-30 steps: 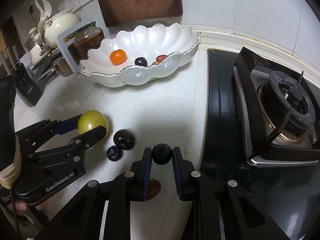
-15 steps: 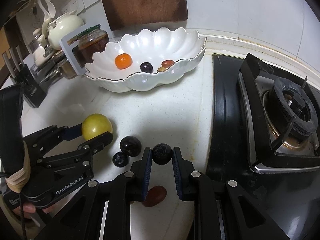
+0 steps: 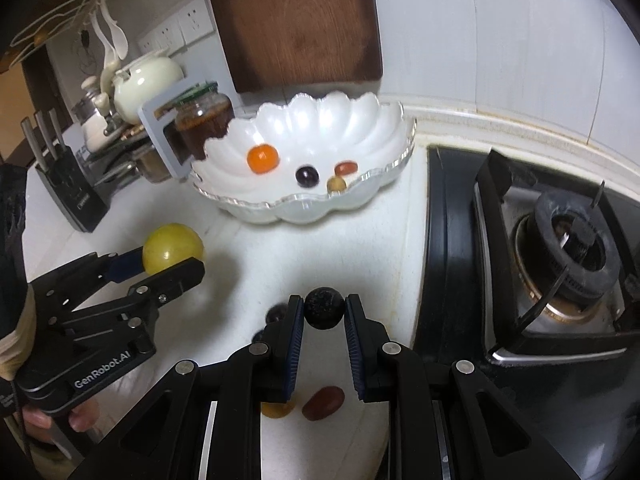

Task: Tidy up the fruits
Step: 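Lift the green fruit with the left tool while the right tool carries the cherry to the bowl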

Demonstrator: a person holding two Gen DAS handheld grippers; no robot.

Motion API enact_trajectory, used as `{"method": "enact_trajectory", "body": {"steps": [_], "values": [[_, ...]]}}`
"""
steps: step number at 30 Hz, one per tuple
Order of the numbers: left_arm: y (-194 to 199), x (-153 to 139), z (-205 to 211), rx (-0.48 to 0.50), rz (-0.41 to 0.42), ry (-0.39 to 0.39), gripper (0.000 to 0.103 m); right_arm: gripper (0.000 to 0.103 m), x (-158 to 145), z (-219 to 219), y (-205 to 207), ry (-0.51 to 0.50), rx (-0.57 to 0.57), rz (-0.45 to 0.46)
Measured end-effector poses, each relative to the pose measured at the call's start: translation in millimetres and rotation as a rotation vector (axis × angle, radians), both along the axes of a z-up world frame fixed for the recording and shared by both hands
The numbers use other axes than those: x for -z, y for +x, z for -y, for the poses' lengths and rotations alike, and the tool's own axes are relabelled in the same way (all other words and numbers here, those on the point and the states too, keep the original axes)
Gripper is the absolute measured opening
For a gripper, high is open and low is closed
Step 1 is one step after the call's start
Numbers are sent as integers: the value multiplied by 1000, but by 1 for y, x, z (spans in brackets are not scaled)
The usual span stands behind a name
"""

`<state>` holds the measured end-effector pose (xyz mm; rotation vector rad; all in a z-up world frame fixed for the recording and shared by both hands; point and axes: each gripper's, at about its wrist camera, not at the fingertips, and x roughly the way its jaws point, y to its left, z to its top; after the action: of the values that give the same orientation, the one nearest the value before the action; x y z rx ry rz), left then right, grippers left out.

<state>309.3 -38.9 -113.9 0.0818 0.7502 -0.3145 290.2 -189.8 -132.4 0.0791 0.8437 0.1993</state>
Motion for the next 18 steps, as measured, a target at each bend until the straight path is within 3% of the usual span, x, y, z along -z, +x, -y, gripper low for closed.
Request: {"method": "enact_trajectory", "body": {"steps": [18], "values": [[9, -65, -17, -27, 159, -36, 44, 22, -70, -12, 20, -23, -9, 204]]}}
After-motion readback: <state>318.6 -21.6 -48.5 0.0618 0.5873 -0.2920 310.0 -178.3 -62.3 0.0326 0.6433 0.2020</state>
